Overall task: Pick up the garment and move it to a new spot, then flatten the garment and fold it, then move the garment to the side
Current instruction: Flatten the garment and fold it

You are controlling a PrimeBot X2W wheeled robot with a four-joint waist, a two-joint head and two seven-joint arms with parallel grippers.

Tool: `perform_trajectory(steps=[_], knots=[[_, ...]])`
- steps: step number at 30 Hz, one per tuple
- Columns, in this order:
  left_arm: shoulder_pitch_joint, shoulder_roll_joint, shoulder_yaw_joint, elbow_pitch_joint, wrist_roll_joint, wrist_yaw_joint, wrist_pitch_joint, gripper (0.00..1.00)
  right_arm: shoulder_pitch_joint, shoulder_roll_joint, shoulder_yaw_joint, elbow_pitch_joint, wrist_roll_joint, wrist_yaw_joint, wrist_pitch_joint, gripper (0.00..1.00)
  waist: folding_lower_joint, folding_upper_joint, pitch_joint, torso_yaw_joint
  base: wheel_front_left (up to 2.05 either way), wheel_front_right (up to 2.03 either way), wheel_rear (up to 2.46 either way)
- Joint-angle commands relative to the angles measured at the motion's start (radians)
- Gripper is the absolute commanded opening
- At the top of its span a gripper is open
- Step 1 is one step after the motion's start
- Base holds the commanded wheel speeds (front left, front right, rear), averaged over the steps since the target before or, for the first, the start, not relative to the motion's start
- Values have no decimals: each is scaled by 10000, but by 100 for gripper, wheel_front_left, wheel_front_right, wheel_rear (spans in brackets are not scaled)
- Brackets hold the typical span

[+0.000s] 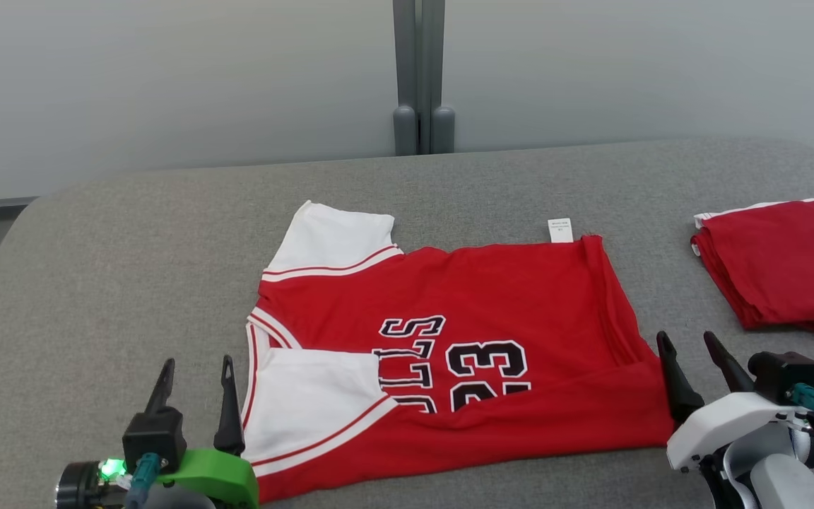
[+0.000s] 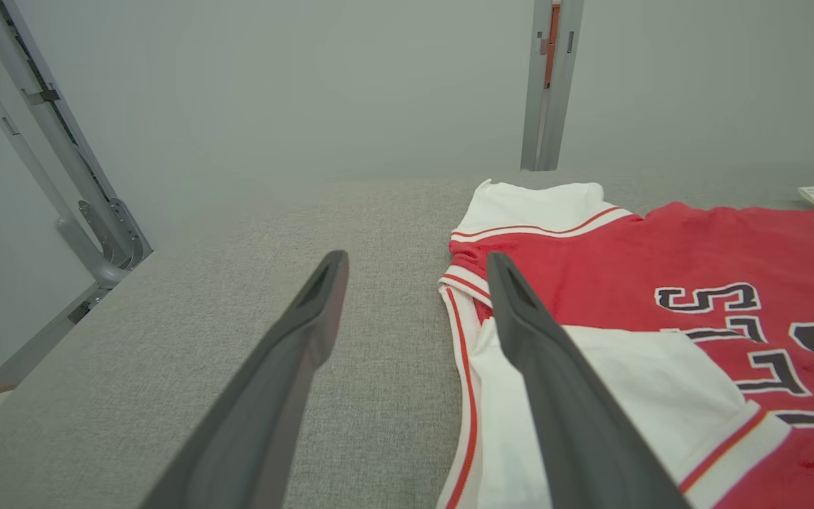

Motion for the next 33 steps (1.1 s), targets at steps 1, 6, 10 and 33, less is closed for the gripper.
perform_trajectory(steps=[1, 6, 10, 33], knots=[[-78, 32, 104, -420, -14, -57, -29, 100, -27, 28, -144, -230, -139, -11, -141, 100, 0, -1, 115, -89, 0, 0, 0], [-387, -24, 233, -1460, 114, -346, -32, 100, -365, 259, -464, -1056, -601, -7, -419, 100, 0, -1, 533, -336, 0, 0, 0], [-1298, 28, 185, -1198, 227, -577, -31, 100, -901, 304, -299, -1421, -906, -7, -366, 100, 0, -1, 1260, -564, 0, 0, 0], [-10164, 2910, -3262, 3737, -2677, -2110, 6280, 100, -5411, -581, 1463, -1564, -583, -7, -181, 100, 0, -1, 4960, -2324, 0, 0, 0]])
